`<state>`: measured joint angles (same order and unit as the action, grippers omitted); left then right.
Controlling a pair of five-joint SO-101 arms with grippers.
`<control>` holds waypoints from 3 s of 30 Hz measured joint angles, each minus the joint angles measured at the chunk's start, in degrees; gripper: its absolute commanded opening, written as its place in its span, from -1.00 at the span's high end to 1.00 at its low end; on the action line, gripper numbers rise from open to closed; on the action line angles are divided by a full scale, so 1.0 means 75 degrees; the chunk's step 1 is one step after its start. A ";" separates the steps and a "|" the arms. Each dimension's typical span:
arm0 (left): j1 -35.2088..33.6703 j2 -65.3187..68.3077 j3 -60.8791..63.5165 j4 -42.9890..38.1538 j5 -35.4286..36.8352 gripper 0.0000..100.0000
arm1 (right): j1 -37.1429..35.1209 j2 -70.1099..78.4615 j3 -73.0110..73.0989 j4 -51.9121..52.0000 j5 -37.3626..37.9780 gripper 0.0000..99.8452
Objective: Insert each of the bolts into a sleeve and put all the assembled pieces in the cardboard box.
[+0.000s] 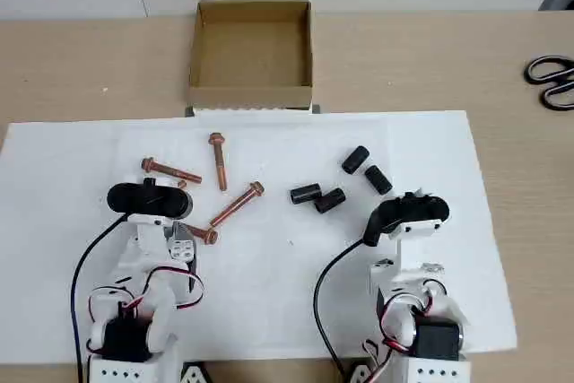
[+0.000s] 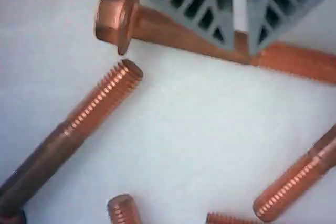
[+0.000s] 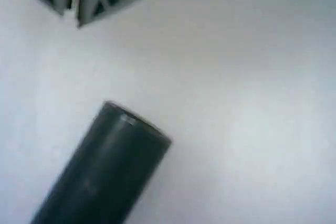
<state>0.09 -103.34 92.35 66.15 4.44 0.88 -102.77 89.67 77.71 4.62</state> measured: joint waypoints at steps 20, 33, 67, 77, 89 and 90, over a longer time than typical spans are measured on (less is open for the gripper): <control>0.0000 0.0000 0.0000 0.0000 0.0000 0.99 | 0.0000 0.0000 0.0000 0.0000 0.0000 0.99; 0.0000 0.0000 0.0000 0.0000 0.0000 0.99 | 0.0000 0.0000 0.0000 0.0000 0.0000 0.99; -0.0387 0.7912 -0.9858 0.2602 0.0047 0.99 | 0.0000 0.0000 0.0070 -0.0328 0.0000 0.99; -0.0387 0.8604 -1.1042 0.3458 0.0516 0.99 | 0.0152 0.0000 0.0117 -0.1219 0.0023 0.99; -0.0410 0.8674 -1.1042 0.3352 0.0516 0.99 | 0.0867 0.0504 -0.2333 -0.1582 0.0750 0.82; -0.0410 0.8674 -1.1042 0.3329 0.0516 0.99 | 0.0903 0.0762 -0.2649 -0.1500 0.0750 0.81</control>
<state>-2.99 -38.29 9.54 91.12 8.31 7.65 -97.05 69.80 66.46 10.24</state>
